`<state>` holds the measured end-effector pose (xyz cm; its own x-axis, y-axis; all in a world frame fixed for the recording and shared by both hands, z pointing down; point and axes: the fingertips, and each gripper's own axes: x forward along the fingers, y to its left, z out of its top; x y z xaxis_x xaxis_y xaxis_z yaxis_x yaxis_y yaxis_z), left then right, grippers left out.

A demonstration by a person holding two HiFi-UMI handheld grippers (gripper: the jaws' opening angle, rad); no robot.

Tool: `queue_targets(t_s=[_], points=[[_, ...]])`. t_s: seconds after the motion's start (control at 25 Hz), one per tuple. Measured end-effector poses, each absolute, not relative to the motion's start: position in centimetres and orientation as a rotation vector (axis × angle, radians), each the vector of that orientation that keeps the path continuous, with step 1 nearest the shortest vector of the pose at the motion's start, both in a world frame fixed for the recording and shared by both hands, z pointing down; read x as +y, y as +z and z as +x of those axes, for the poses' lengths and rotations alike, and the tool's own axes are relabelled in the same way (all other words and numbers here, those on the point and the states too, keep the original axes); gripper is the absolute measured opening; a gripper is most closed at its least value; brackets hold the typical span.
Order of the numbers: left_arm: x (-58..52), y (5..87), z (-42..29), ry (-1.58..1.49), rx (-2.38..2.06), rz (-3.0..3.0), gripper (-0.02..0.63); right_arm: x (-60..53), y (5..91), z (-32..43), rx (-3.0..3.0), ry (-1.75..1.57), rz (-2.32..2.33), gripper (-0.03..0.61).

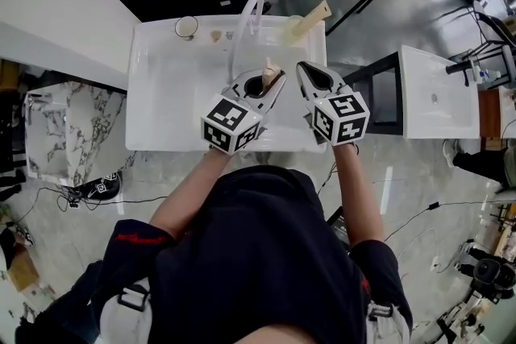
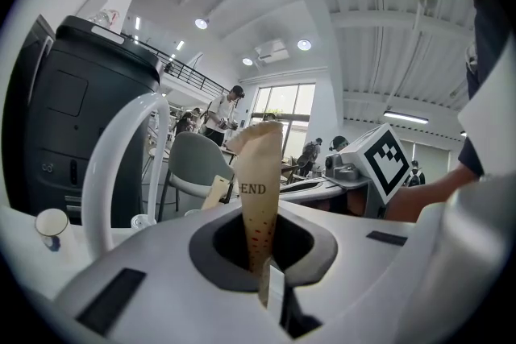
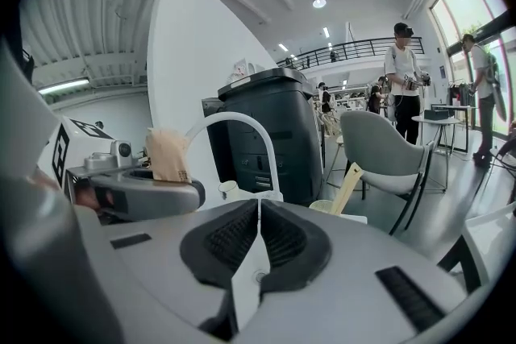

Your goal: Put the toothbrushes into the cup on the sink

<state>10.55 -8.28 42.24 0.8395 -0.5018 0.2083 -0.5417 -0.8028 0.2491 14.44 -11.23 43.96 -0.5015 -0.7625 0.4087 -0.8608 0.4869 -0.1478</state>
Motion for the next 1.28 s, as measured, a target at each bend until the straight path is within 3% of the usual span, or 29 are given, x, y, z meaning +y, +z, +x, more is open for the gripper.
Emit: queue_targets(t_s=[1.28], points=[[-4.1, 41.0, 12.8, 0.23, -1.043, 2.664, 0.014, -6.7, 41.9, 16.4, -2.593, 0.457, 1.159, 0.04]])
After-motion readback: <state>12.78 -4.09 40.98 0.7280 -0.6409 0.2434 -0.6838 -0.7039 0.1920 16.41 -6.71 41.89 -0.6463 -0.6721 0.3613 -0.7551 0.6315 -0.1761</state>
